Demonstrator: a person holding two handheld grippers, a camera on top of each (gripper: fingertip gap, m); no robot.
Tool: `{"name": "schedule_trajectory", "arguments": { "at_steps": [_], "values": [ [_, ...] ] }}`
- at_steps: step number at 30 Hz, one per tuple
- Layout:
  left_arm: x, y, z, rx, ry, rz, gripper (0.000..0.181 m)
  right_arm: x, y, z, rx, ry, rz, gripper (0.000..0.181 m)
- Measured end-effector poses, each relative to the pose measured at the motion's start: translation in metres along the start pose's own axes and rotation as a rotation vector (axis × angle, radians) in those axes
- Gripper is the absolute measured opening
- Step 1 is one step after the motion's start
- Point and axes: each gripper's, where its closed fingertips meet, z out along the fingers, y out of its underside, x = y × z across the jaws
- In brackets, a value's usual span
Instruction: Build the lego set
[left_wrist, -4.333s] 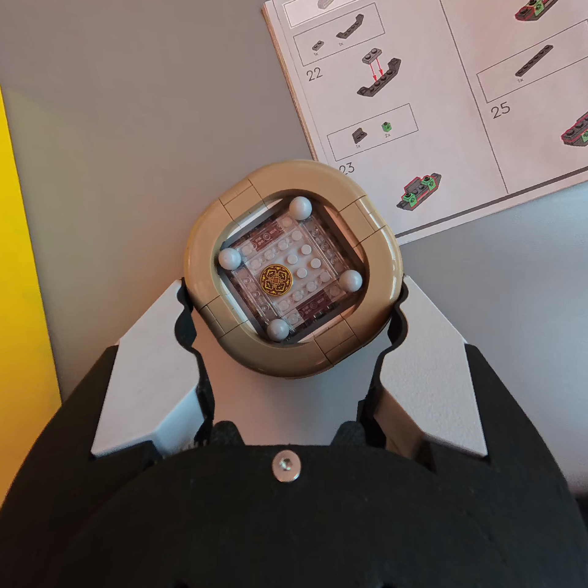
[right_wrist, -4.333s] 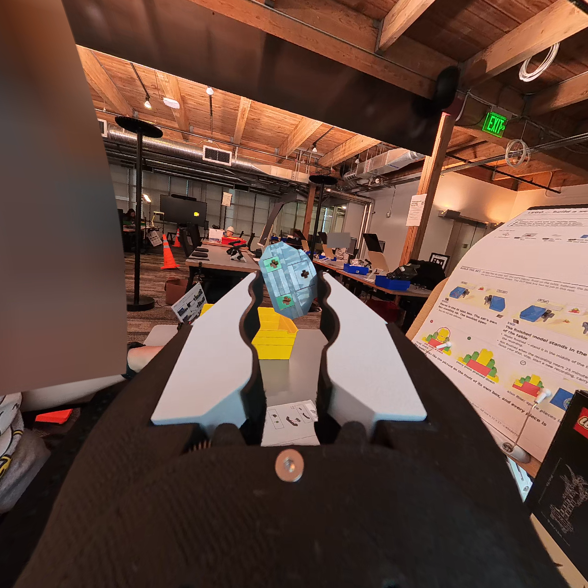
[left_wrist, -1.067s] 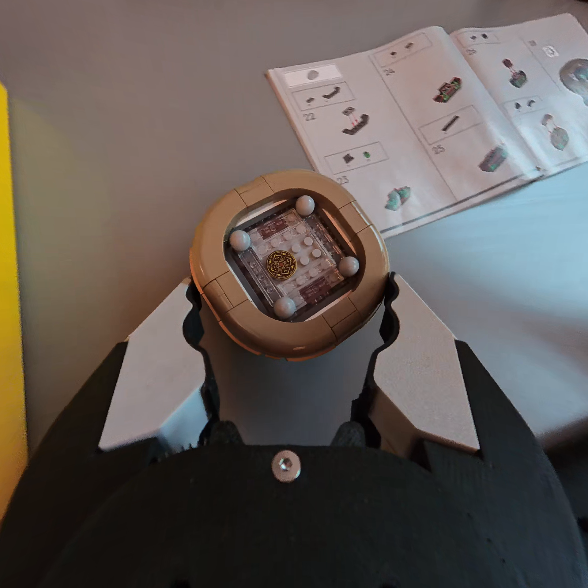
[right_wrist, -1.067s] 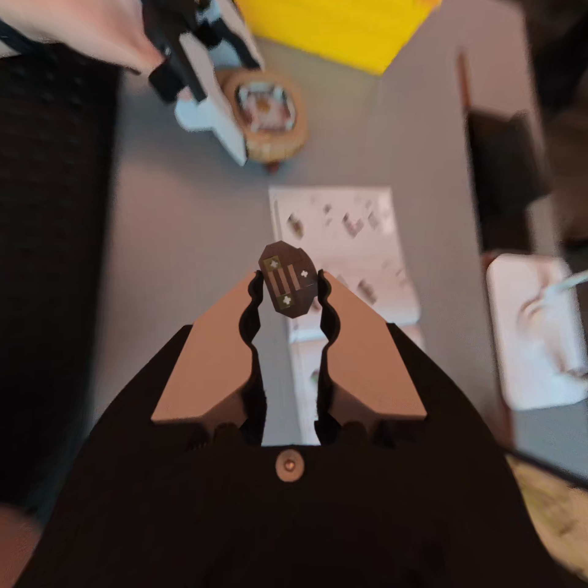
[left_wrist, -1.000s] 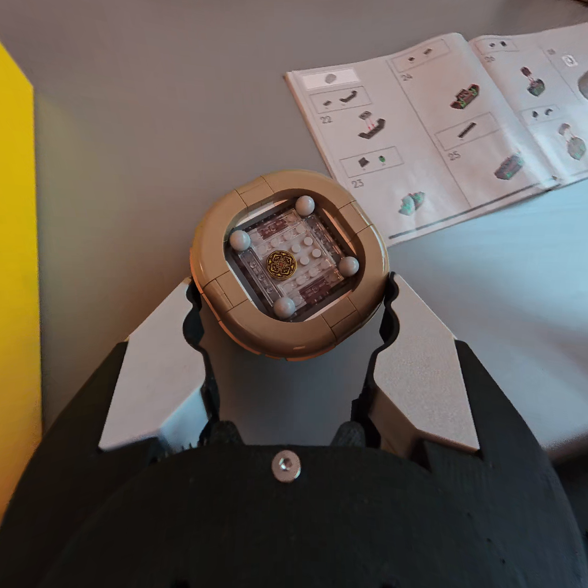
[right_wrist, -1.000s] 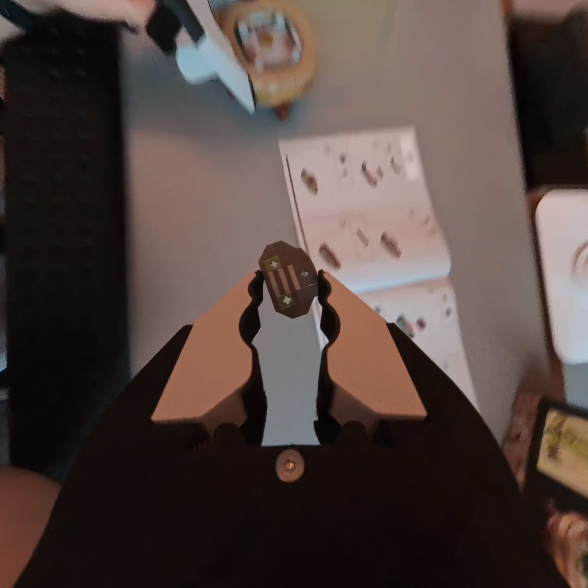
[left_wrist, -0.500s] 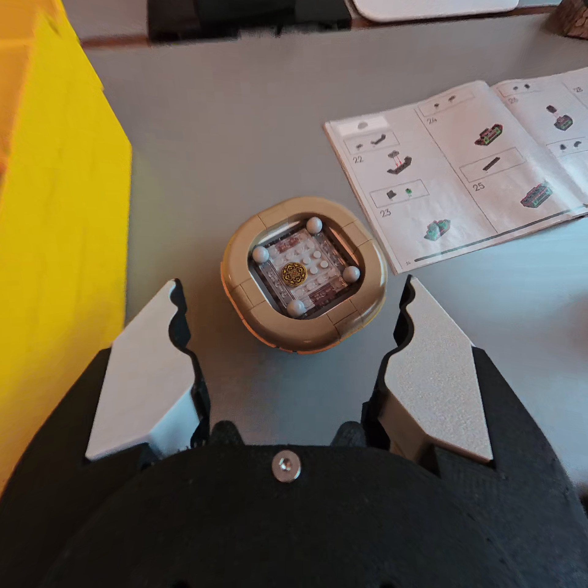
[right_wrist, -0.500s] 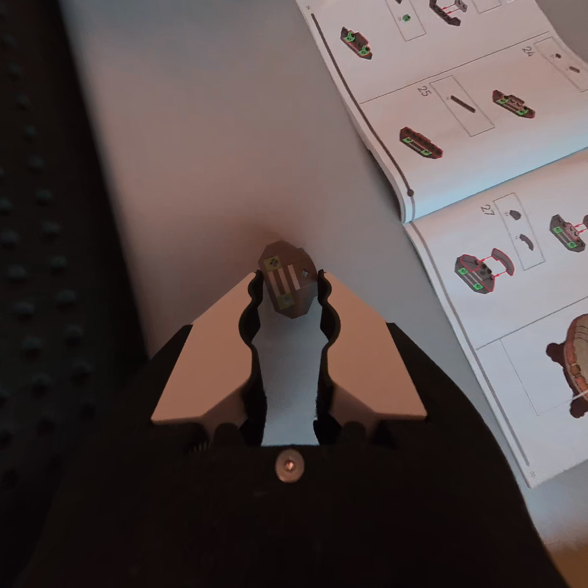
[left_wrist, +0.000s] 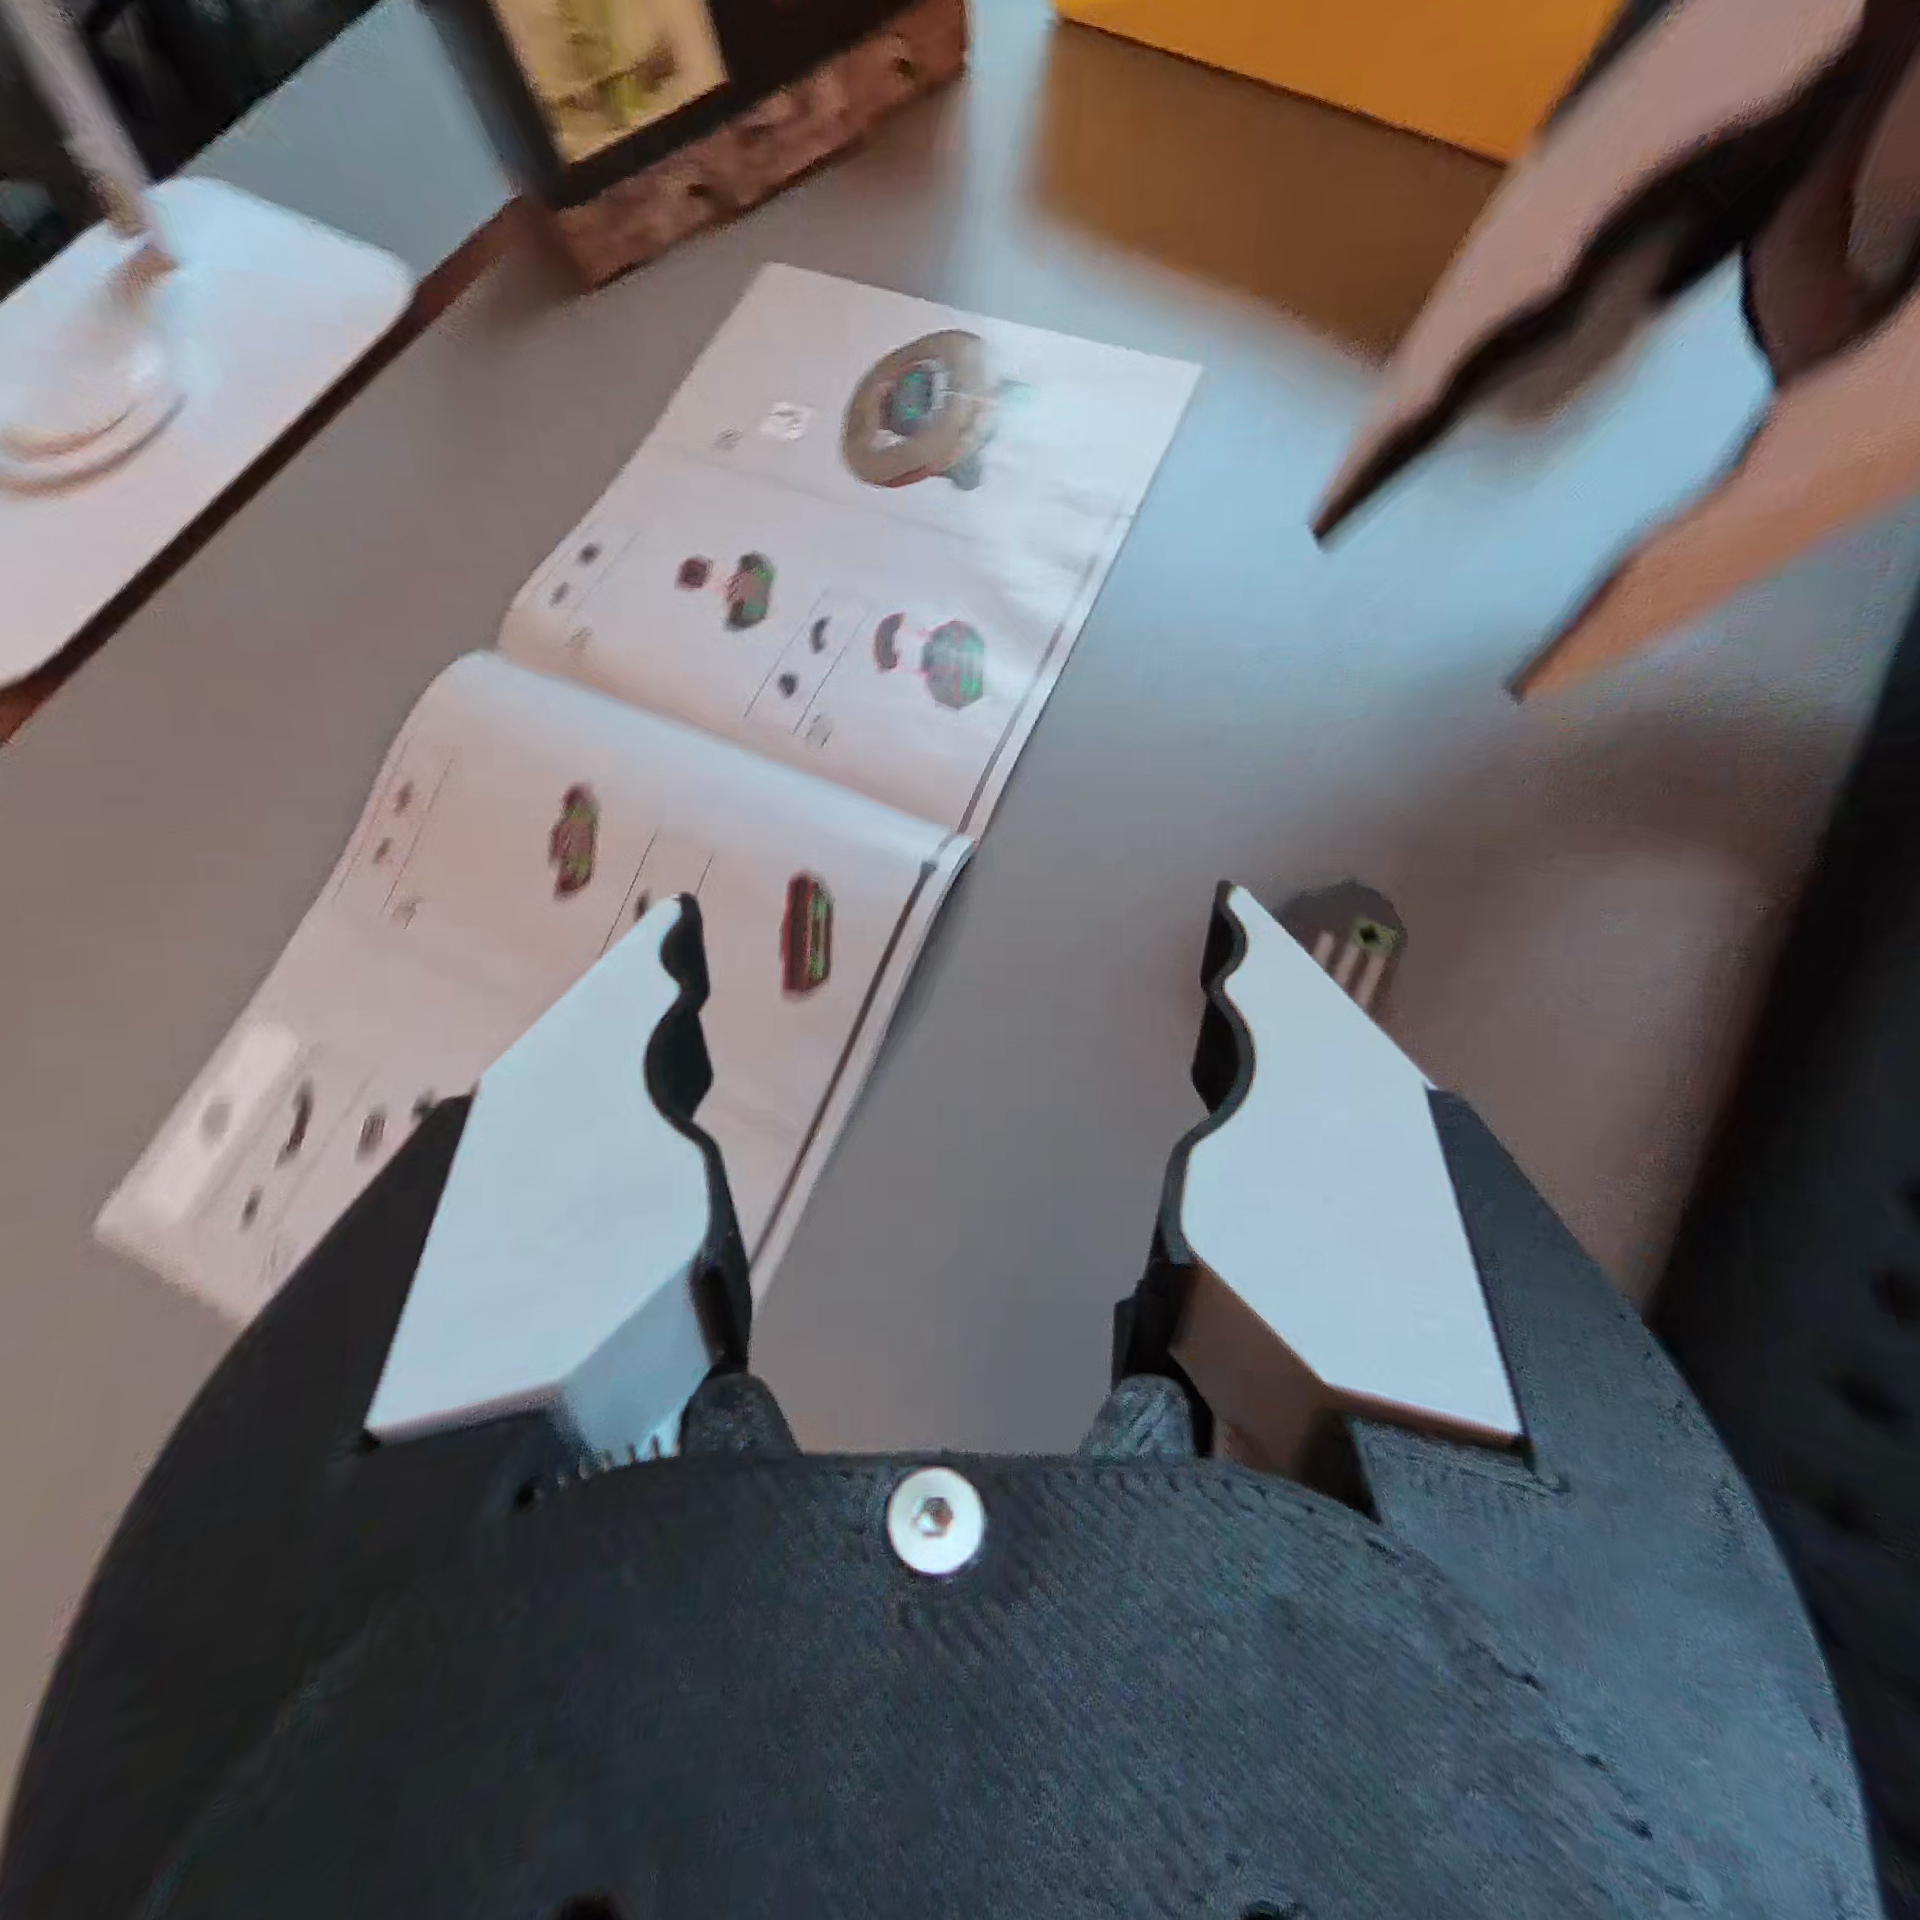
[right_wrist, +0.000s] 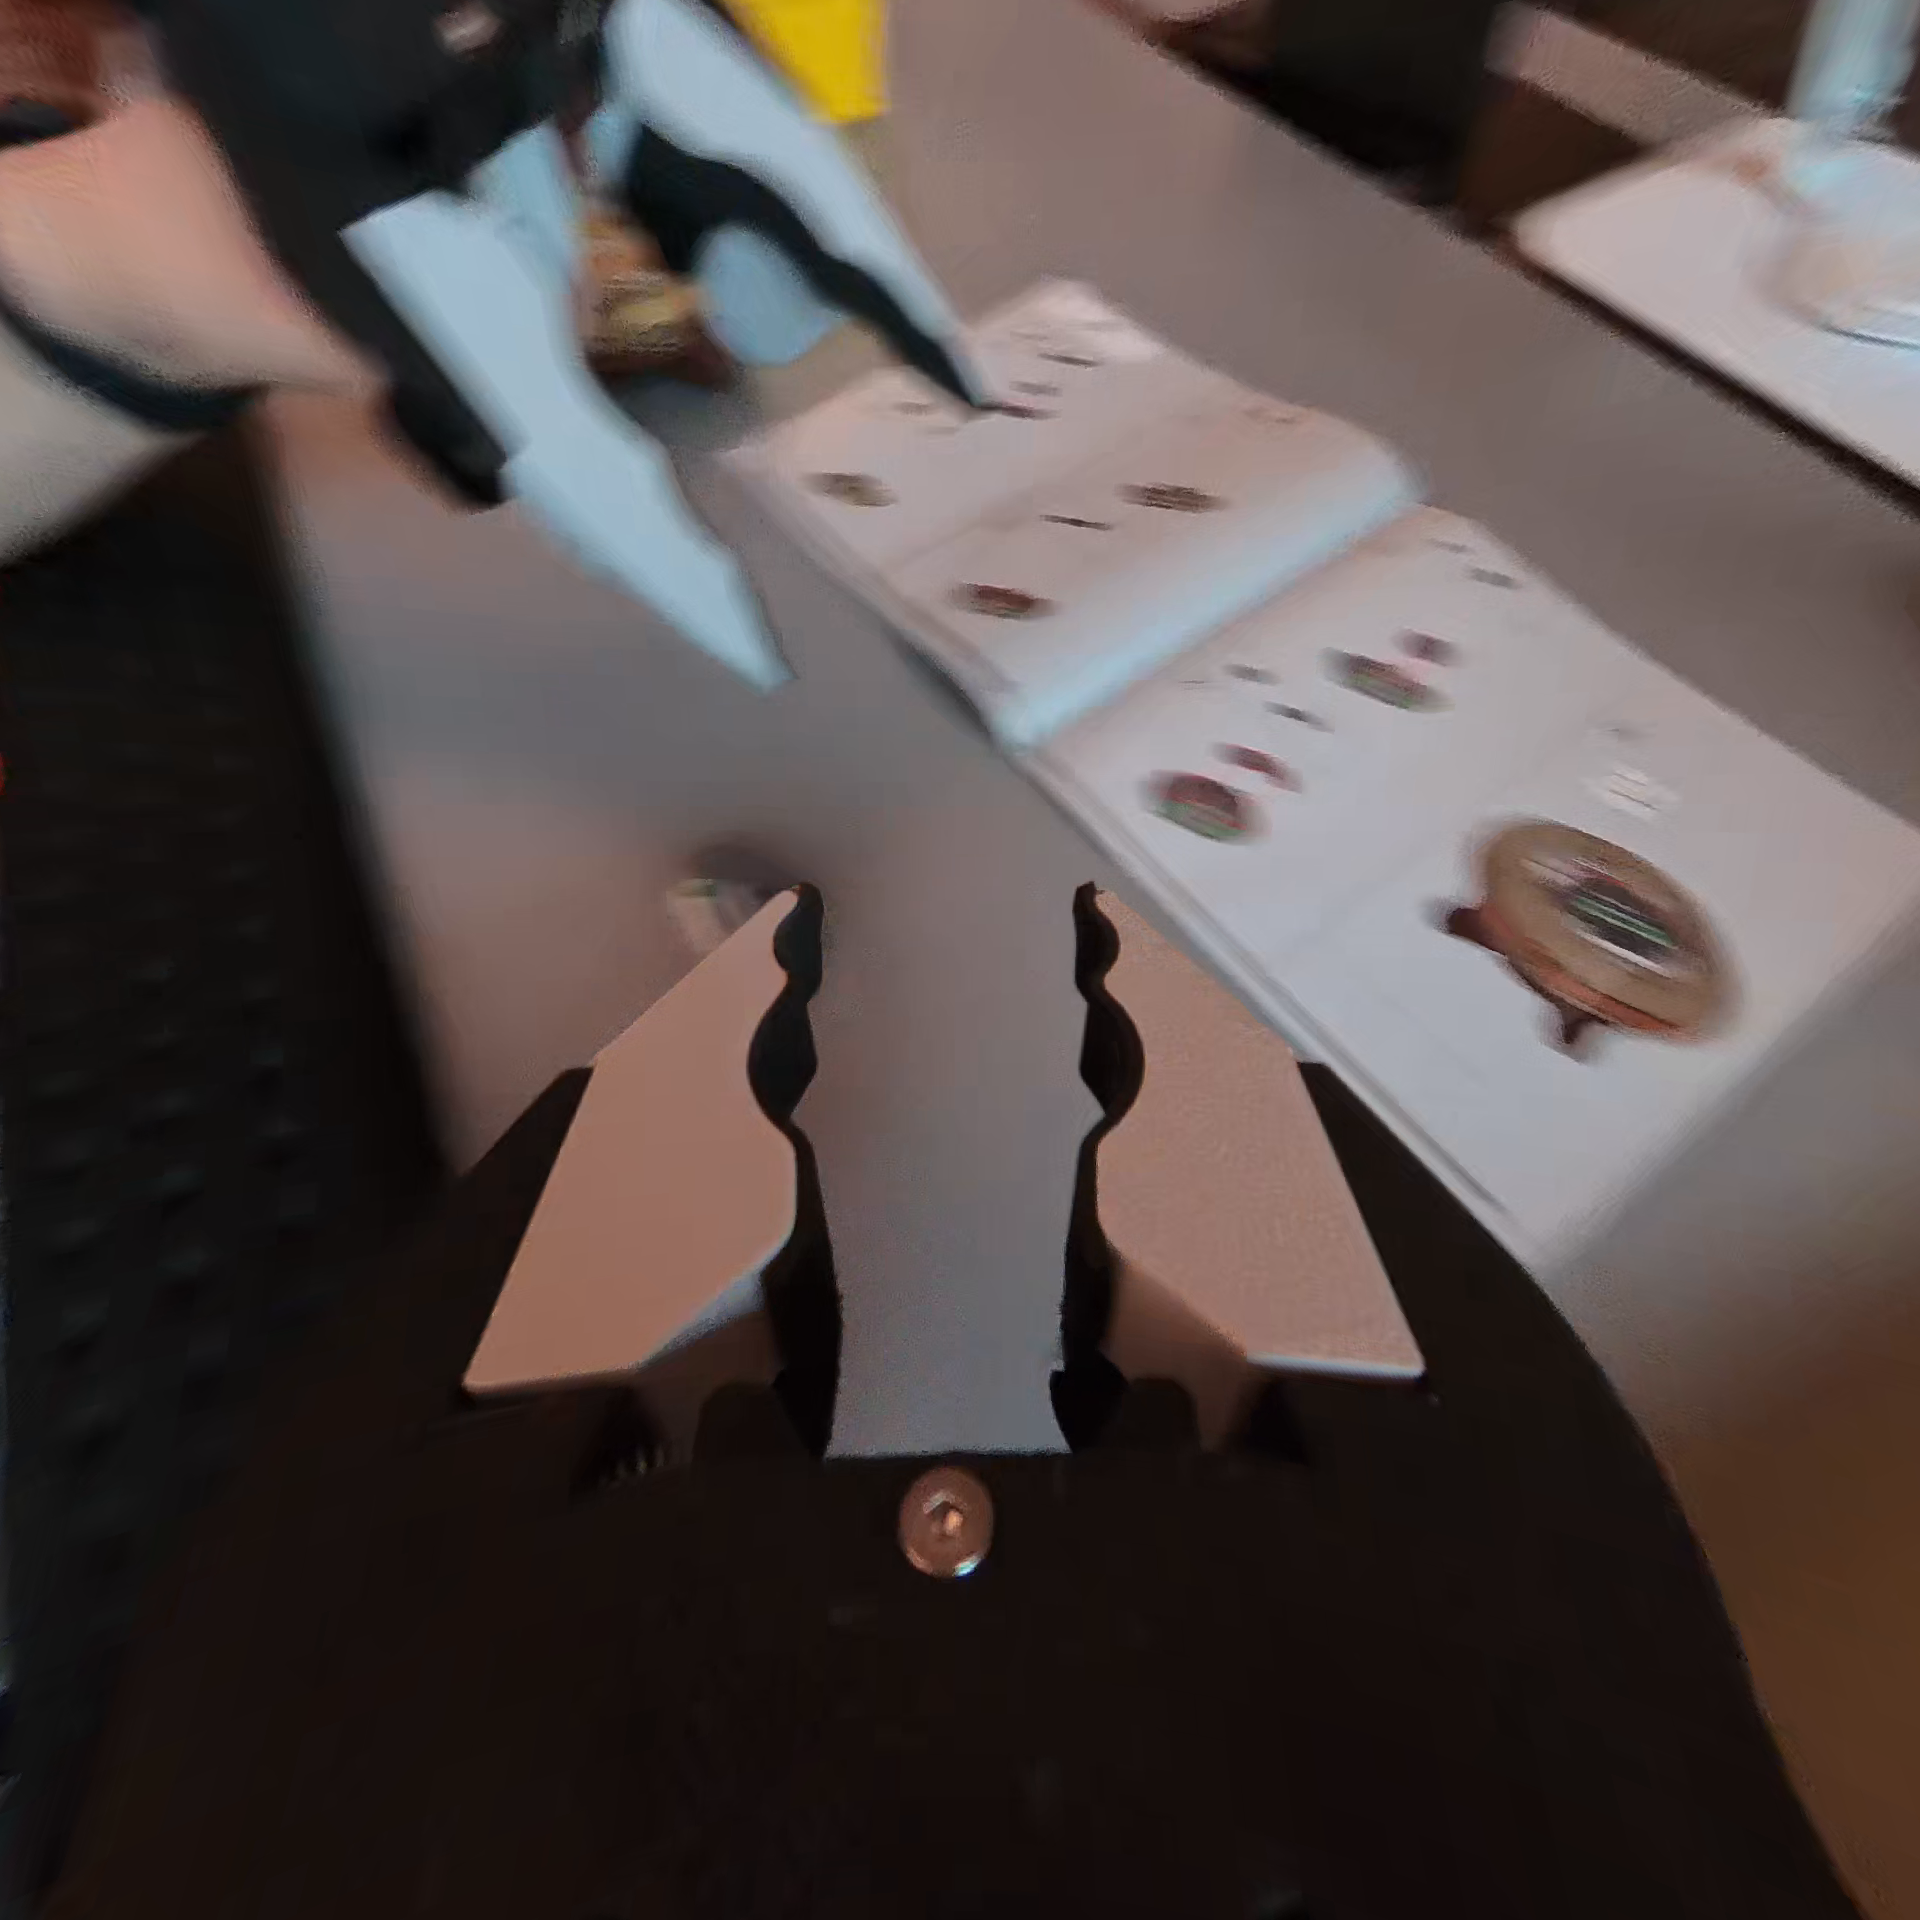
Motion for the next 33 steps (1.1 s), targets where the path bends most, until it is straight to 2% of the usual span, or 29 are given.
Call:
{"name": "schedule_trajectory", "arguments": {
  "at_steps": [3, 5, 7, 12, 17, 23, 31, 33],
  "values": [
    [0.004, -0.007, 0.046, -0.042, 0.047, 0.136, 0.081, 0.089, 0.03, -0.01, -0.175, 0.362, 0.086, 0.048],
    [0.005, -0.008, 0.068, -0.079, 0.07, 0.194, 0.074, 0.112, 0.051, -0.006, -0.262, 0.408, 0.135, 0.046],
    [0.006, -0.007, 0.083, -0.118, 0.086, 0.207, 0.07, 0.122, 0.065, -0.001, -0.282, 0.412, 0.202, 0.041],
    [0.001, -0.002, 0.097, -0.159, 0.098, 0.137, 0.058, 0.129, 0.079, -0.005, -0.252, 0.43, 0.253, 0.04],
    [0.001, -0.002, 0.101, -0.156, 0.124, 0.125, 0.048, 0.127, 0.076, -0.005, -0.163, 0.363, 0.318, 0.04],
    [0.002, 0.001, 0.099, -0.168, 0.178, 0.089, 0.043, 0.119, 0.076, -0.008, -0.152, 0.321, 0.275, 0.024],
    [0.005, 0.011, 0.085, -0.203, 0.239, 0.113, 0.04, 0.107, 0.068, -0.015, -0.154, 0.29, 0.184, 0.029],
    [0.011, 0.016, 0.078, -0.214, 0.289, 0.107, 0.027, 0.097, 0.068, -0.014, -0.174, 0.254, 0.107, 0.031]
  ]
}}
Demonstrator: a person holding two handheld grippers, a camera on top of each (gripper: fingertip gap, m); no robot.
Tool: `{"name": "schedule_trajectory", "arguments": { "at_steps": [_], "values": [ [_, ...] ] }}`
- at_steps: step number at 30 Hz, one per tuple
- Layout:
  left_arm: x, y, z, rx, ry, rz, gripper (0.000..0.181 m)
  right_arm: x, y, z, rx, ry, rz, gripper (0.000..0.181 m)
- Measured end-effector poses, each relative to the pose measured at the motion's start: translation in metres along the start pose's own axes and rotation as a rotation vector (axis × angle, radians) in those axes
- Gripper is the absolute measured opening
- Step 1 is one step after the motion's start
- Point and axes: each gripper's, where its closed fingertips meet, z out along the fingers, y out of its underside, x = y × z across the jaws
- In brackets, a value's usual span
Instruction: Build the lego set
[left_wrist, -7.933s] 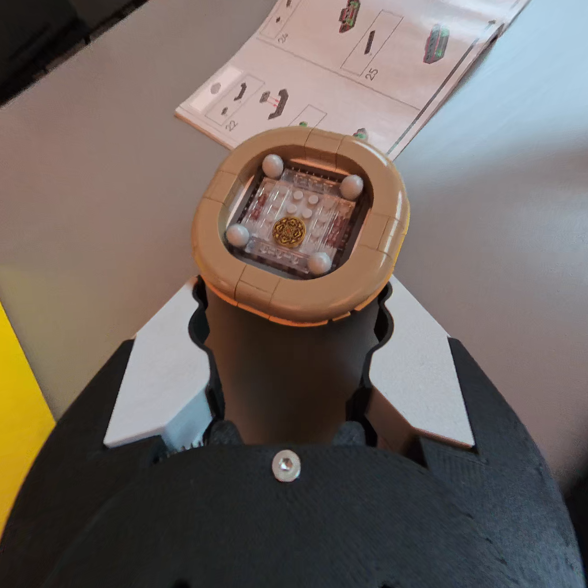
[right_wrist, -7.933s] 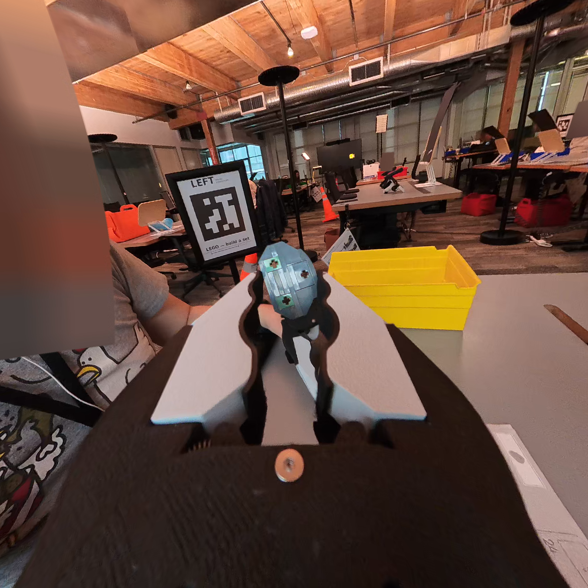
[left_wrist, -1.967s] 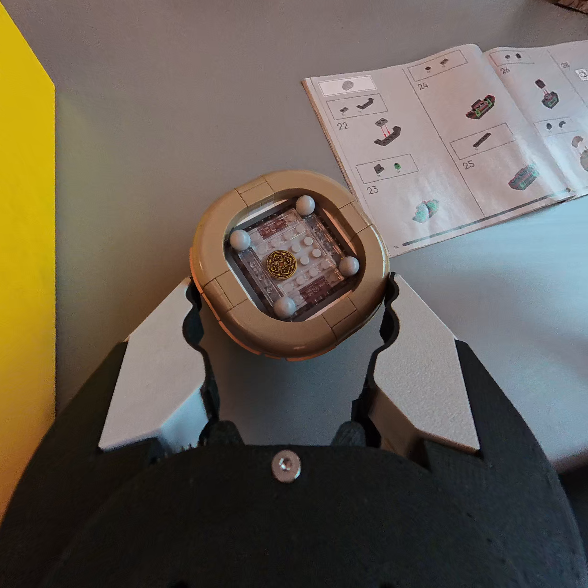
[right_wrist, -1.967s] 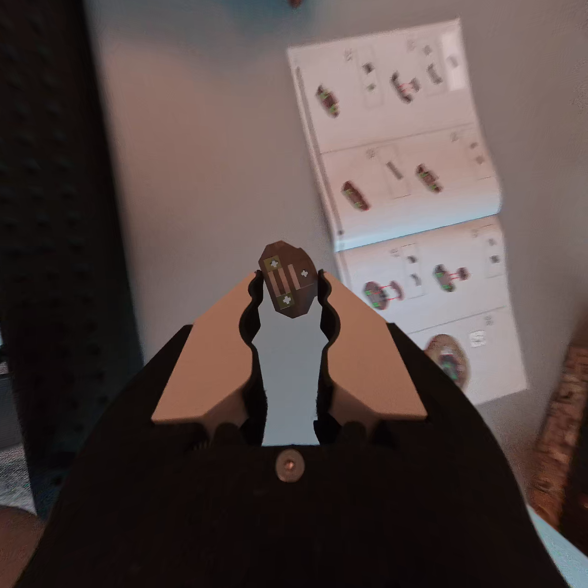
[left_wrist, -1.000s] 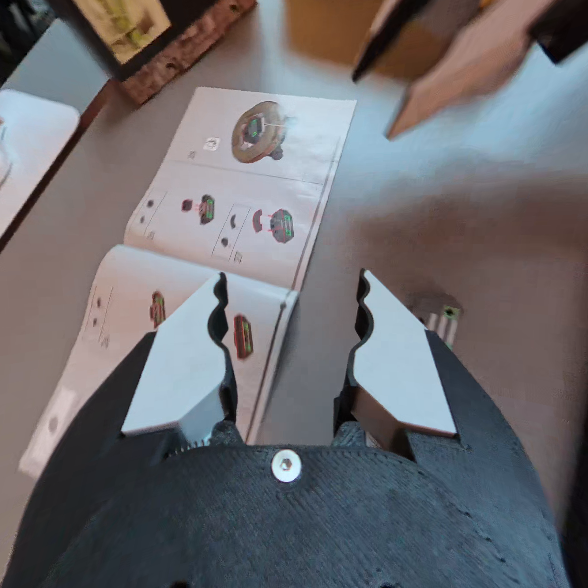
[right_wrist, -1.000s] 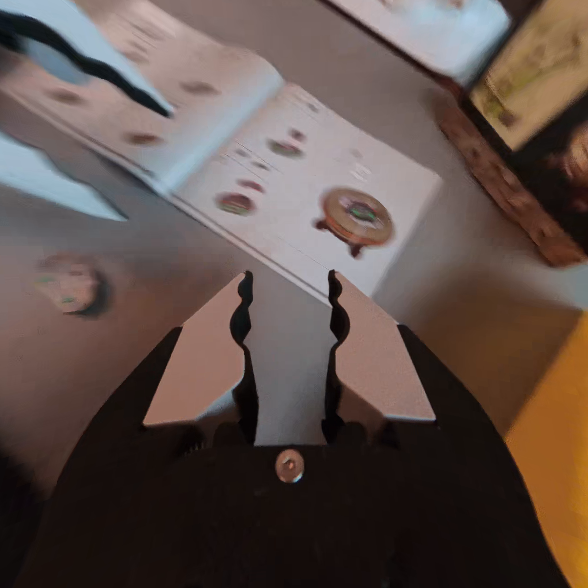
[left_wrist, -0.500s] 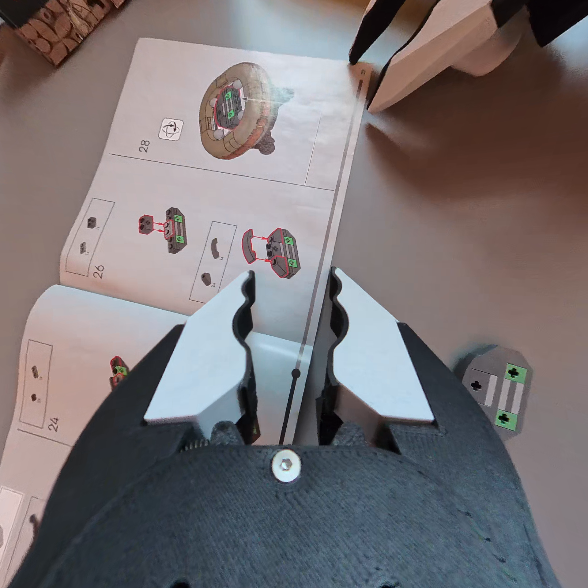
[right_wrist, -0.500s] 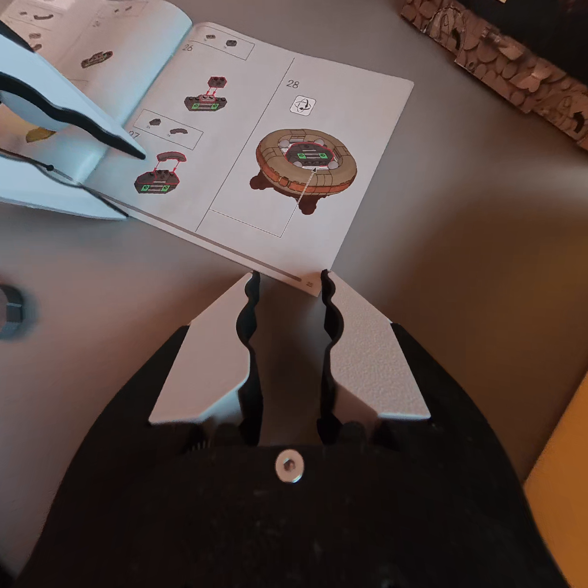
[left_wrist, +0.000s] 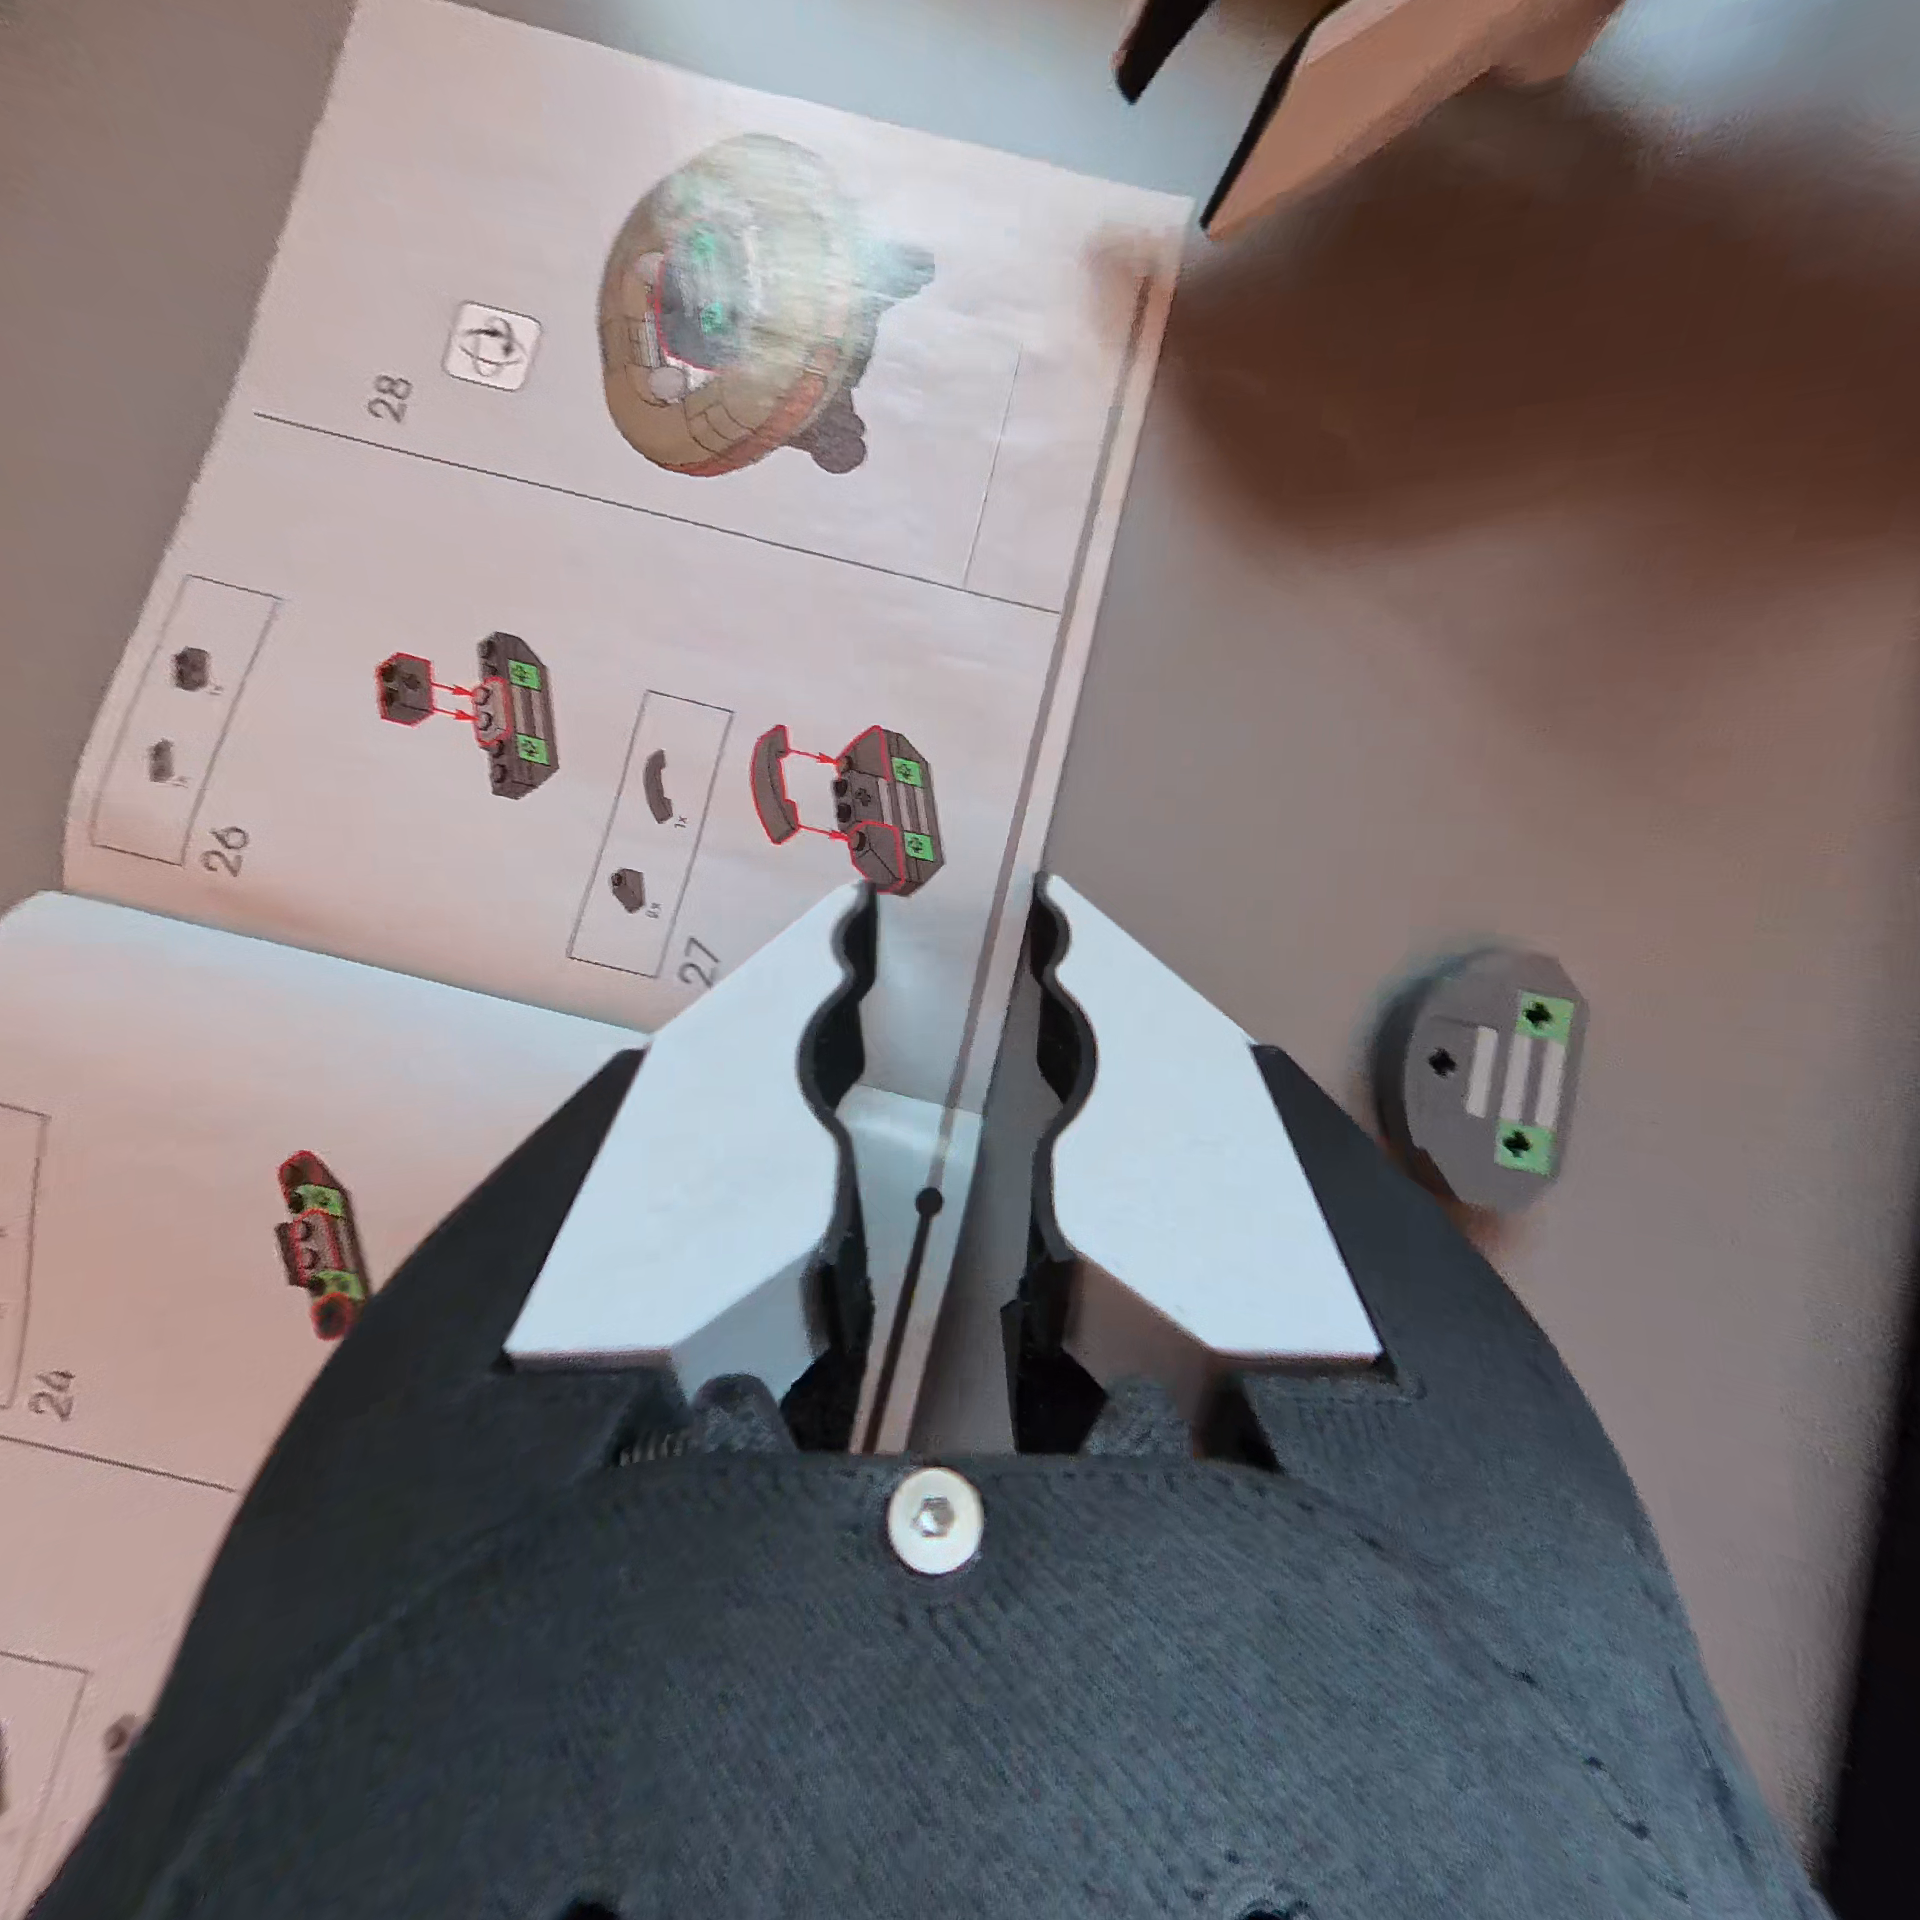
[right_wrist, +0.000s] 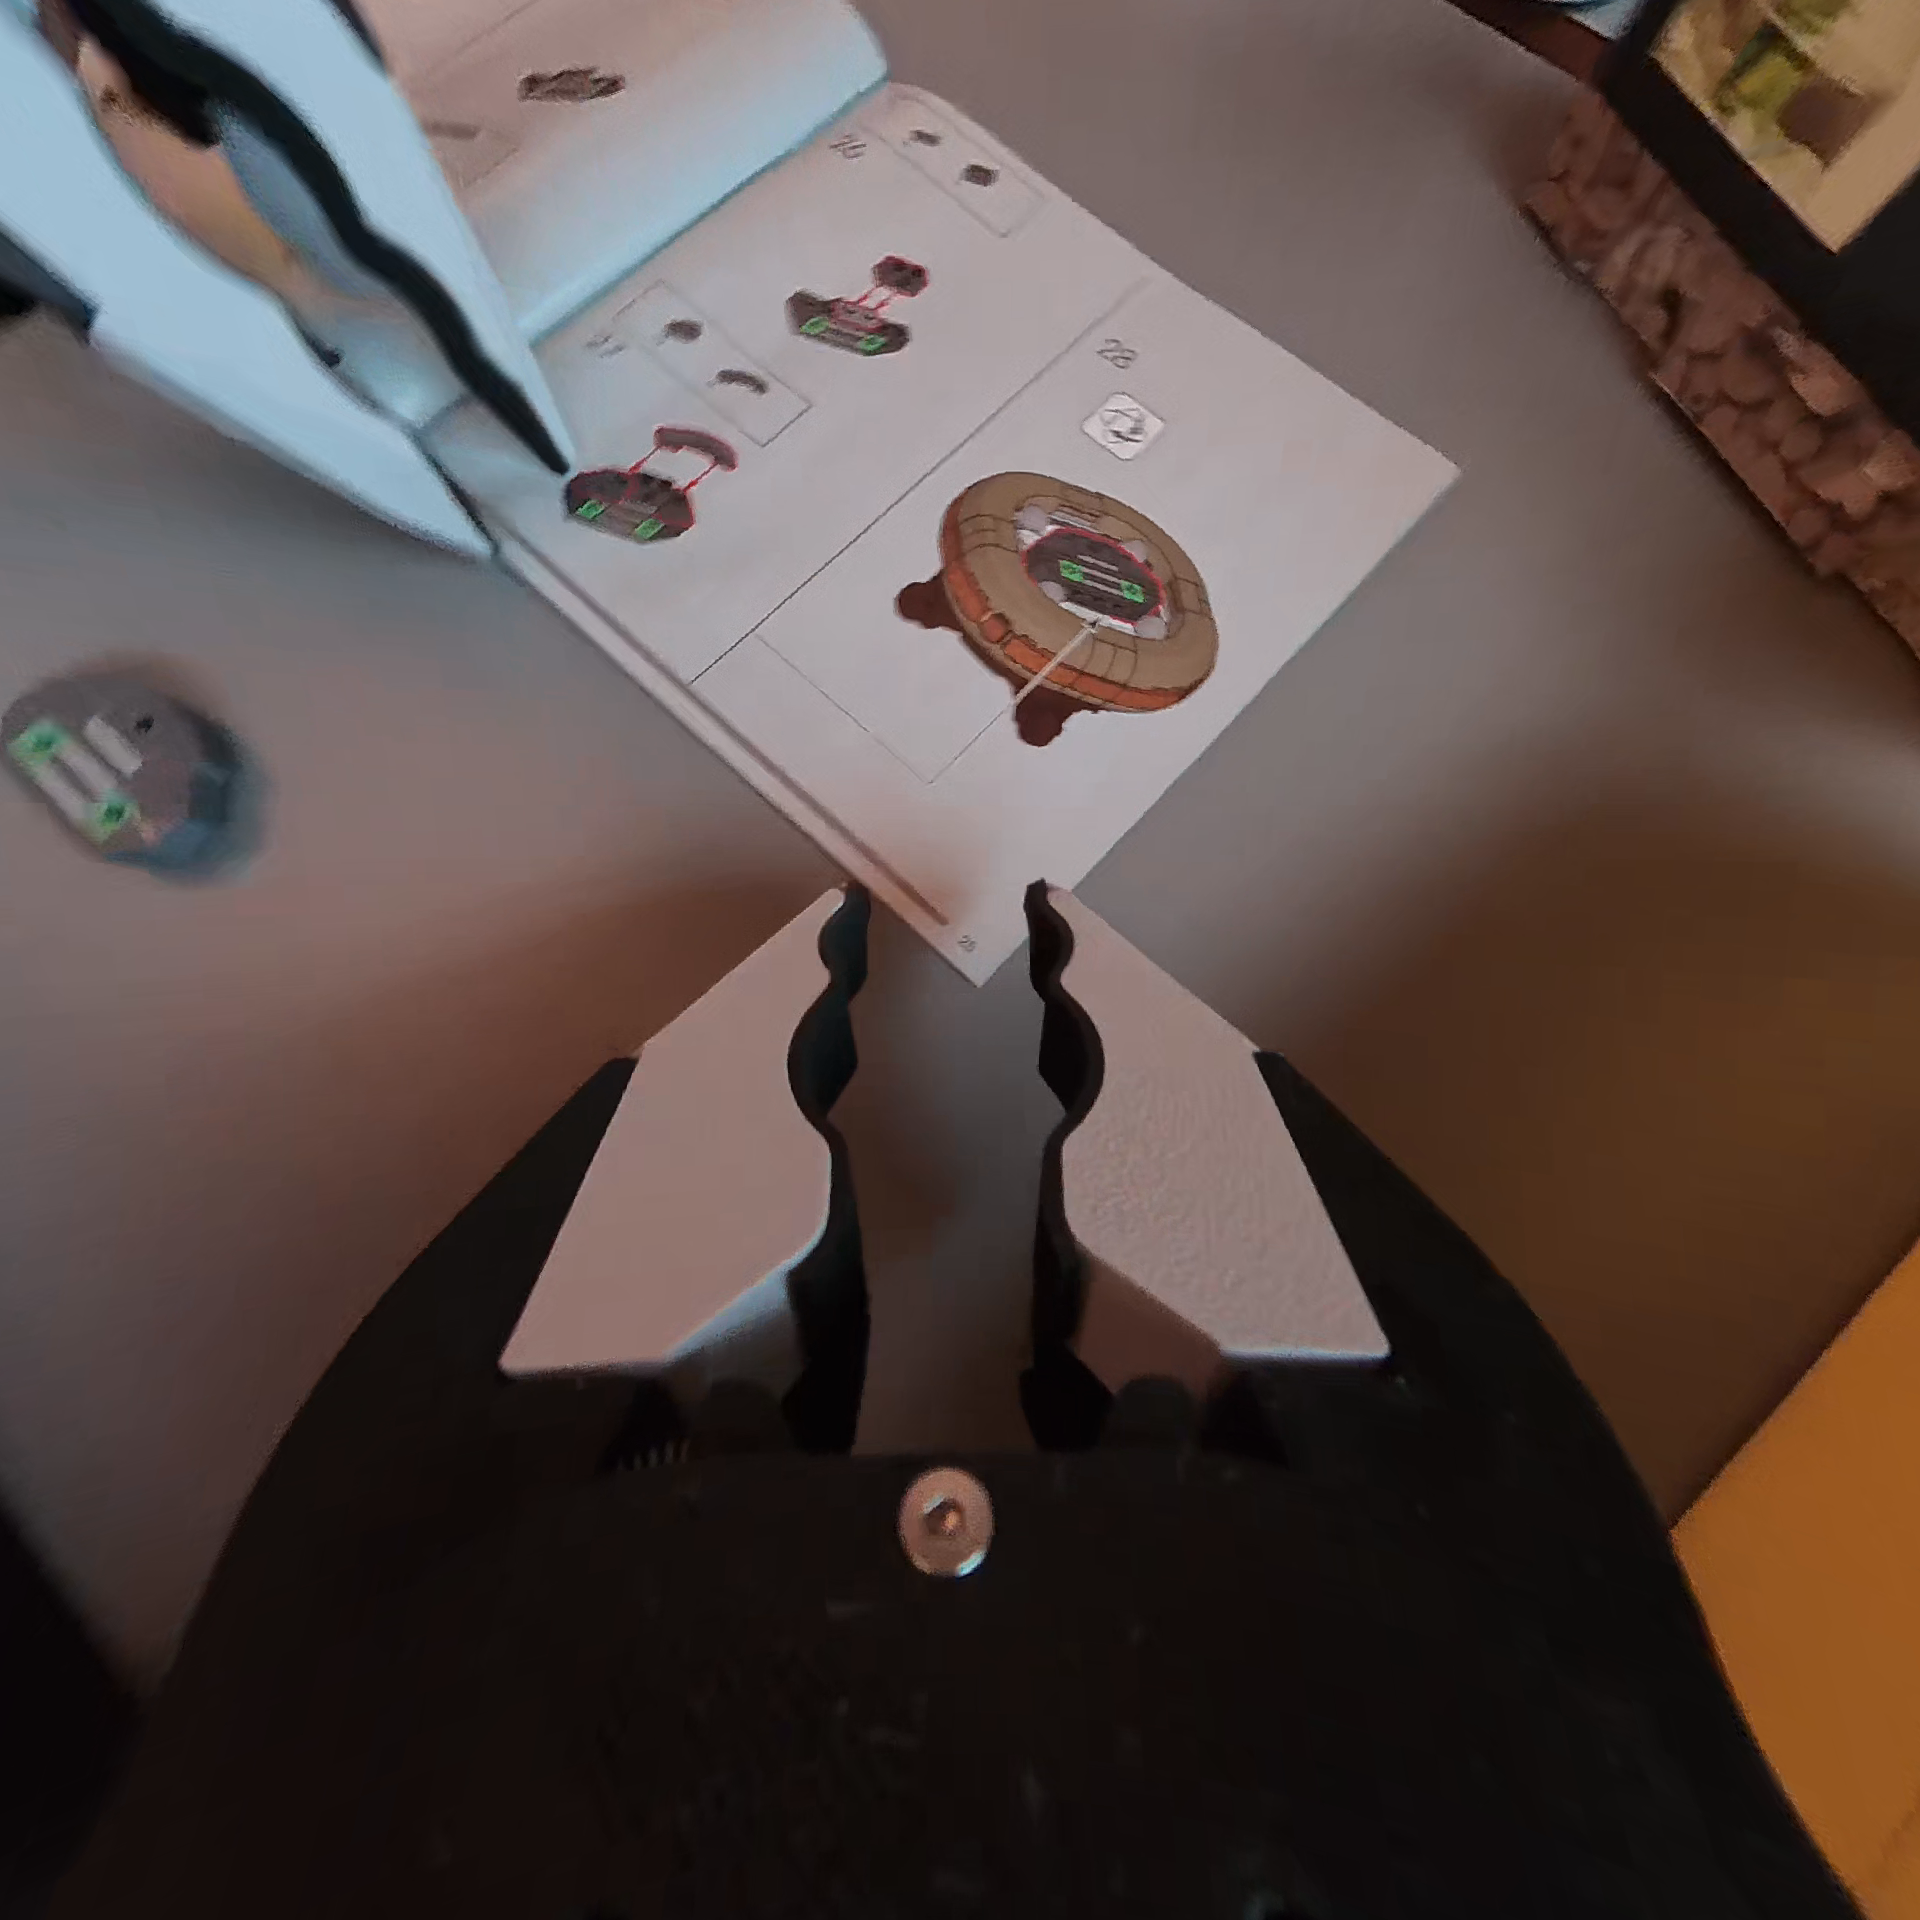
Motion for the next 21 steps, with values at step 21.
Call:
{"name": "schedule_trajectory", "arguments": {
  "at_steps": [21],
  "values": [
    [-0.003, -0.021, 0.003, 0.114, -0.039, 0.044, 0.057, -0.011, 0.003, 0.02, -0.003, -0.045, -0.059, 0.058]
  ]
}}
